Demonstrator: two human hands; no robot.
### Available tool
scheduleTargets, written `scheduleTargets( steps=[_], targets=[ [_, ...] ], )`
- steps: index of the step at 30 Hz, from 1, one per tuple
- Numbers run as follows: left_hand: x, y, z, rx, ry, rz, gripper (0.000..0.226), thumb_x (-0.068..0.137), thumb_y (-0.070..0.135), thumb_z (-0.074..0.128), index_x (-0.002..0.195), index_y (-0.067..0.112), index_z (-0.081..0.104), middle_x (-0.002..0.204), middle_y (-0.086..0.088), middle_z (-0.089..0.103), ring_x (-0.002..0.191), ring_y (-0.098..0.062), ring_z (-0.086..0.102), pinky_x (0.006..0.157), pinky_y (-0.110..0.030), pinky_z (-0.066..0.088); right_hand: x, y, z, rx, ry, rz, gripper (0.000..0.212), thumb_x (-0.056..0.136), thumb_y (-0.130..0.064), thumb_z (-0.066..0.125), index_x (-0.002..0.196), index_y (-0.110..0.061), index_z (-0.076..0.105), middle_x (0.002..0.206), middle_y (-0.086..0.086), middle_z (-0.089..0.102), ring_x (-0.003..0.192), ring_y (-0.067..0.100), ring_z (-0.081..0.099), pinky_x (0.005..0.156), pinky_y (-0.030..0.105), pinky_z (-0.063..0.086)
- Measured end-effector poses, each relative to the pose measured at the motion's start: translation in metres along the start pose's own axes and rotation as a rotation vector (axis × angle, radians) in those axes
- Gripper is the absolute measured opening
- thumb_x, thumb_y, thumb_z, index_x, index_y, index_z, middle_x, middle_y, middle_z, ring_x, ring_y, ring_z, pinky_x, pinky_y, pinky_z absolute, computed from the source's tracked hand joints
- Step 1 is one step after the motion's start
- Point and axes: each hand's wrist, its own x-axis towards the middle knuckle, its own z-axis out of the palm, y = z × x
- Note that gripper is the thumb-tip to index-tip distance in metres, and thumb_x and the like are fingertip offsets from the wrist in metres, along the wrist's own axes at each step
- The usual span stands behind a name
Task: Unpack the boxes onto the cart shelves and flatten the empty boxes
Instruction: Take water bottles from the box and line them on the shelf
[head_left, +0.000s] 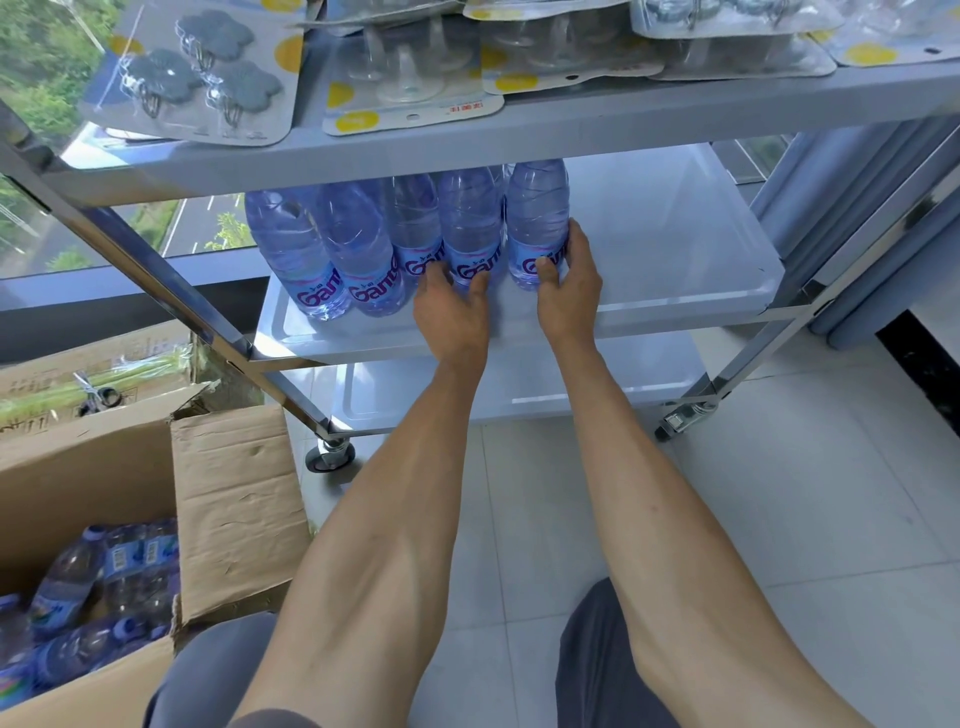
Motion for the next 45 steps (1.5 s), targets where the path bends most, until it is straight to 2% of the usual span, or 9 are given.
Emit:
scheduleTargets(
  steps=[8,12,15,19,23,30,34,40,45],
  targets=[
    [-0.014,-0.004,-0.030,0.046,0.015,0.039,0.029,0.094,0.030,0.061,0.116,0.012,0.064,0.111,-0.003,0.069,0.094,-0.023,0.064,0.083,-0.038,0.054,-0.020,-0.017,0.006,-0.098,0.143,0.165,0.052,0.098,-0.004,0.052,0.148,-0.006,0.040,0.150,0.010,0.045,0.139,0.023,0.041,0.110,0.023,0.030],
    [-0.030,-0.029,-0.086,0.072,0.074,0.033,0.028,0.094,0.030,0.054,0.114,0.012,0.064,0.110,-0.004,0.067,0.094,-0.024,0.065,0.082,-0.036,0.052,-0.065,-0.039,0.016,-0.086,0.298,0.132,0.040,0.085,0.007,0.052,0.124,-0.003,0.060,0.121,0.013,0.062,0.113,0.027,0.058,0.093,0.027,0.042],
    [-0.035,-0.049,-0.146,0.142,0.147,0.001,0.026,0.095,0.029,0.054,0.111,0.012,0.065,0.109,-0.006,0.066,0.094,-0.025,0.063,0.078,-0.030,0.042,-0.103,-0.063,0.034,-0.043,0.261,0.120,0.033,0.082,0.008,0.048,0.109,0.000,0.065,0.101,0.015,0.068,0.096,0.032,0.063,0.084,0.031,0.045],
    [-0.038,-0.087,-0.244,0.261,0.234,-0.100,0.027,0.096,0.028,0.051,0.116,0.013,0.063,0.112,-0.010,0.063,0.101,-0.029,0.060,0.078,-0.031,0.039,-0.162,-0.098,0.080,-0.045,0.044,0.108,0.025,0.087,0.003,0.051,0.107,-0.002,0.066,0.092,0.013,0.070,0.089,0.032,0.064,0.074,0.023,0.037],
    [-0.056,-0.151,-0.345,0.462,0.159,-0.380,0.038,0.094,0.025,0.049,0.130,0.012,0.053,0.126,-0.018,0.054,0.114,-0.037,0.055,0.092,-0.042,0.044,-0.239,-0.135,0.149,-0.076,-0.240,0.085,0.026,0.092,-0.002,0.050,0.112,-0.007,0.066,0.107,0.012,0.071,0.100,0.029,0.063,0.076,0.021,0.036],
    [-0.079,-0.264,-0.455,0.582,0.111,-0.731,0.042,0.088,0.017,0.056,0.129,0.006,0.055,0.134,-0.022,0.051,0.125,-0.038,0.050,0.101,-0.043,0.043,-0.347,-0.161,0.275,-0.207,-0.919,0.156,0.043,0.085,-0.003,0.051,0.125,-0.014,0.064,0.127,0.009,0.065,0.119,0.026,0.058,0.097,0.024,0.041],
    [-0.047,-0.320,-0.494,0.597,0.100,-0.846,0.042,0.088,0.020,0.058,0.127,0.004,0.059,0.133,-0.022,0.056,0.124,-0.039,0.054,0.100,-0.042,0.045,-0.384,-0.139,0.347,-0.372,-1.130,0.236,0.042,0.087,-0.006,0.053,0.128,-0.008,0.061,0.134,0.014,0.060,0.125,0.030,0.054,0.101,0.029,0.041],
    [-0.003,-0.402,-0.484,0.587,-0.099,-0.971,0.042,0.090,0.019,0.056,0.126,-0.001,0.055,0.133,-0.023,0.057,0.124,-0.038,0.055,0.096,-0.037,0.046,-0.421,-0.064,0.416,-0.640,-0.895,0.481,0.043,0.089,-0.023,0.063,0.129,-0.008,0.056,0.135,0.018,0.053,0.126,0.035,0.051,0.101,0.040,0.042],
    [0.006,-0.433,-0.409,0.448,-0.443,-1.061,0.040,0.088,0.022,0.063,0.122,0.001,0.060,0.123,-0.020,0.065,0.110,-0.033,0.065,0.091,-0.037,0.055,-0.416,-0.042,0.440,-0.741,-0.612,0.104,0.028,0.078,-0.015,0.063,0.106,-0.015,0.062,0.117,0.009,0.052,0.114,0.031,0.046,0.090,0.042,0.036]
  ],
)
